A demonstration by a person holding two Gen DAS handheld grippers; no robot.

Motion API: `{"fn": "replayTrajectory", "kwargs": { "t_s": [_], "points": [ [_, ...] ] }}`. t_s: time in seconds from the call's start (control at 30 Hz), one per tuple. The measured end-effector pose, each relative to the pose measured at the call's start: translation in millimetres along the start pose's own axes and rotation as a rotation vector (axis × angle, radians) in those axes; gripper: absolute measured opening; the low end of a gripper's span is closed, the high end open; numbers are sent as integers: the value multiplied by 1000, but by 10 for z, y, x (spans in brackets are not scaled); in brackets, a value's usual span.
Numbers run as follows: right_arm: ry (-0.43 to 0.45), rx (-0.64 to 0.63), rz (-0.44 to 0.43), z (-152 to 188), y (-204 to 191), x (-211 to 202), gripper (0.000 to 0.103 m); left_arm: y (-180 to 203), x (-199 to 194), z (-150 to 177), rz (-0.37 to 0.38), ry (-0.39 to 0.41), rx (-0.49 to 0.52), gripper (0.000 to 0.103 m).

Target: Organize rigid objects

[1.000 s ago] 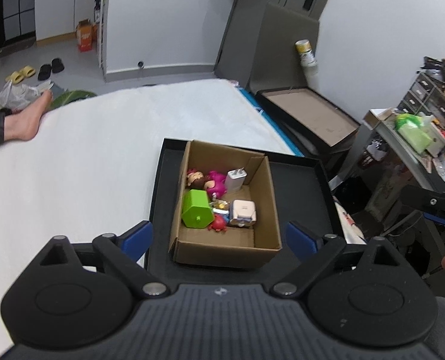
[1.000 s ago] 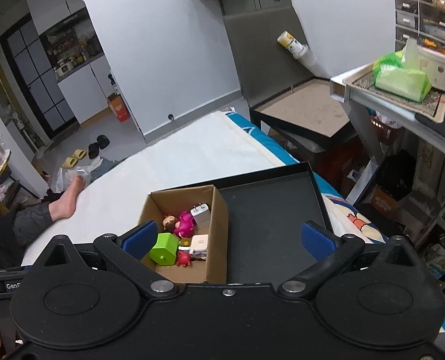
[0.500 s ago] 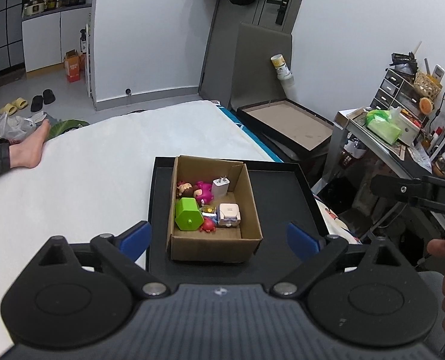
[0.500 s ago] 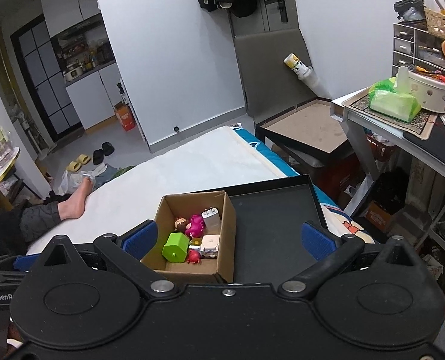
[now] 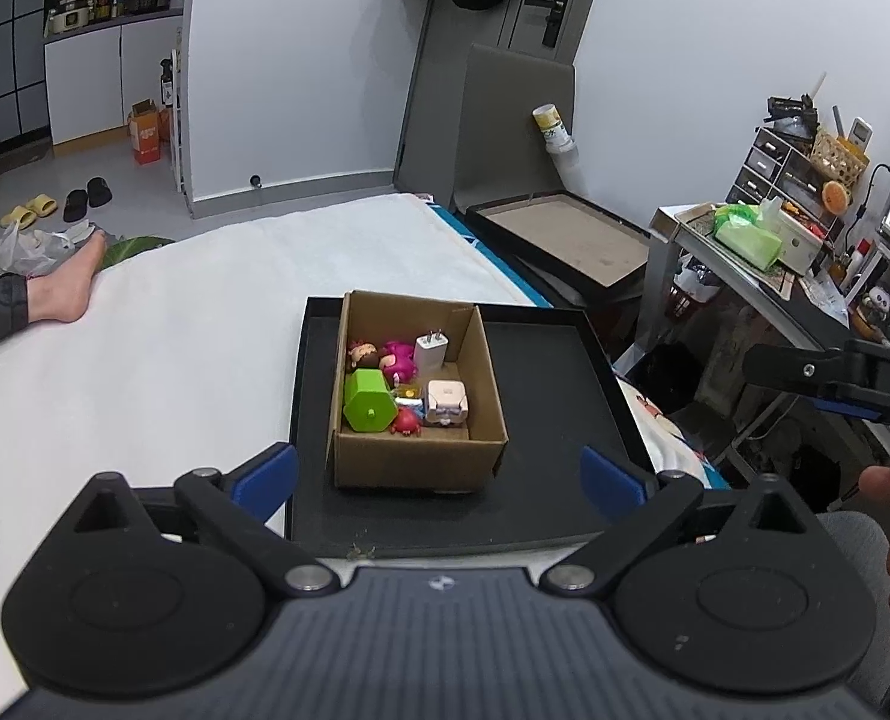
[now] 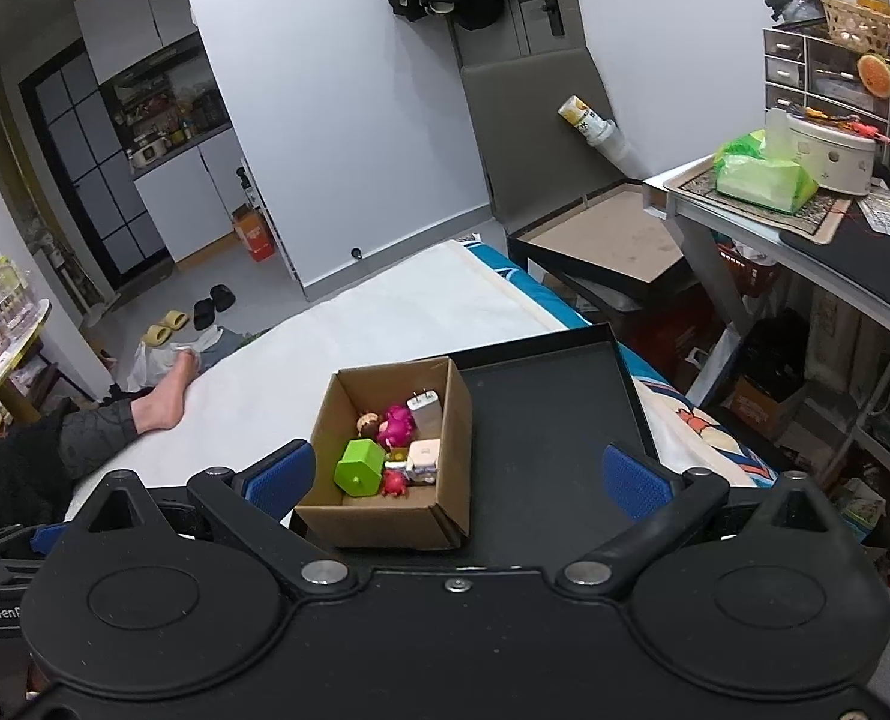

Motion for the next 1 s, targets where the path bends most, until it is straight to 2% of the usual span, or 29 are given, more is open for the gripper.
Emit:
{"fn": "replayTrajectory", "kwargs": {
  "t_s": [0.3,1.0],
  "points": [
    [-9,-5,-44,95,33,-46,103,31,-4,49,-9,-8,-3,100],
    [-13,-46,-16,150,19,-80,103,51,-103,8,-28,12,-6,100]
  ]
}}
Point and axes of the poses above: each gripper's, at about its wrist camera, not at the fingertips, and x roughly the way its jaws point, y to its right, z to its underside, the point moved 3 cm from there along x, roughly the way its jaws point, and after that the axes turned 12 degrees about z, right-handed, at the moved point
